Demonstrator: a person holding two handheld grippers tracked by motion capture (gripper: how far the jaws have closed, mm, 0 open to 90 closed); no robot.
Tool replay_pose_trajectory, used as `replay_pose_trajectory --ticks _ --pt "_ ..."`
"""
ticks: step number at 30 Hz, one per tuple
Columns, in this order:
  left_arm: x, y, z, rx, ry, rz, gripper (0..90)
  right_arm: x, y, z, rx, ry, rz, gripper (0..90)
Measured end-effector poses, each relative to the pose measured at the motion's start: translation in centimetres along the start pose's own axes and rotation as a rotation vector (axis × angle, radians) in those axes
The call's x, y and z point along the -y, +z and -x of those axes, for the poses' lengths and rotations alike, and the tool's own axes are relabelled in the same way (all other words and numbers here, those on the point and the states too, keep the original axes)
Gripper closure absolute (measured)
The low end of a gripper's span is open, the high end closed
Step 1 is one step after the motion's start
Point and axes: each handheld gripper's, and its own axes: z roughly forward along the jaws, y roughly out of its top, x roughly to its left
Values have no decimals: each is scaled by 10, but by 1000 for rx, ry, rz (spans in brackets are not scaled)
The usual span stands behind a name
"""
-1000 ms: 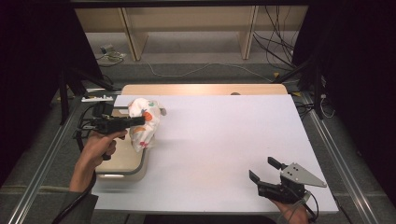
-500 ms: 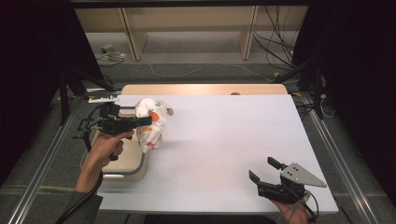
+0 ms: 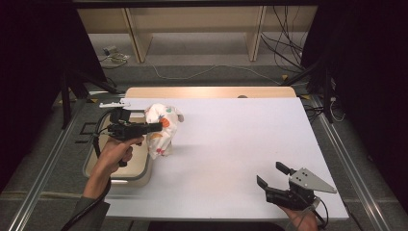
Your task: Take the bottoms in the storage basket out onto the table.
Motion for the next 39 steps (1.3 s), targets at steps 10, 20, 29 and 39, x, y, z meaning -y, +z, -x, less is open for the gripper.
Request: replay_pose_trajectory --ticks 10,20,29,39 --pt "3 9 3 8 7 -5 738 0 0 0 1 1 -1 201" --pt "6 18 8 22 8 -10 738 0 0 0 2 3 -1 201" --pt "8 26 13 35 13 -21 737 0 0 0 2 3 0 201" --pt "10 34 23 48 30 -30 737 0 0 -1 2 4 1 200"
